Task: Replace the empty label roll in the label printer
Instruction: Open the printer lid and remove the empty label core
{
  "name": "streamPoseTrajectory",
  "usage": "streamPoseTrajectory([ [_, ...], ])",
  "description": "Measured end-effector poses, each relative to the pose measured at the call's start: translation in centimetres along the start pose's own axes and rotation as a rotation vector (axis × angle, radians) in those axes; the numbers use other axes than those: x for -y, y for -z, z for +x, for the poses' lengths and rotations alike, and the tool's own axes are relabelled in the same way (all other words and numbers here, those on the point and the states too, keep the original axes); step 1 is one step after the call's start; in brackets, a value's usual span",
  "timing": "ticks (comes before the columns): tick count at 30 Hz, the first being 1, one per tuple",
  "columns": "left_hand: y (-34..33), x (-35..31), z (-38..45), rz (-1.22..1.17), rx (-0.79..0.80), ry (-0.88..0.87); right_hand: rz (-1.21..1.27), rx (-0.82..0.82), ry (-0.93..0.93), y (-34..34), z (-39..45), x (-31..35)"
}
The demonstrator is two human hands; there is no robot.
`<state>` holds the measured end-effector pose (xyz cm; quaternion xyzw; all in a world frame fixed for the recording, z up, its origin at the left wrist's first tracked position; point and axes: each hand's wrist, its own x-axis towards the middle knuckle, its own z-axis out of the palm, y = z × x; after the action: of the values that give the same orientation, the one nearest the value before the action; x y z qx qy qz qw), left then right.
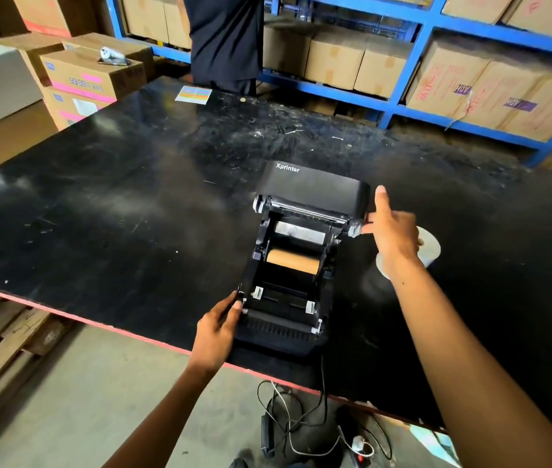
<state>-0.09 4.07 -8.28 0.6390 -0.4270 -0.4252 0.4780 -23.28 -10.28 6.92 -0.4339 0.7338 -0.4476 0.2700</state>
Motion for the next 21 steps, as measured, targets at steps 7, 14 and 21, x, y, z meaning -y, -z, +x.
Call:
streamPoseTrajectory([
  [7,0.3,-0.2,-0.1,0.009,0.024,0.01,0.348,0.103,0.025,-0.5,0.1,-0.3],
  [14,0.4,-0.3,-0.2,0.012,0.039,0.006,0.338,0.27,0.092,-0.9,-0.2,-2.0],
  [21,0.5,-0.1,-0.1,0.009,0.04,0.008,-0.32,0.423,0.242,-3.5,-2.8,-8.5],
])
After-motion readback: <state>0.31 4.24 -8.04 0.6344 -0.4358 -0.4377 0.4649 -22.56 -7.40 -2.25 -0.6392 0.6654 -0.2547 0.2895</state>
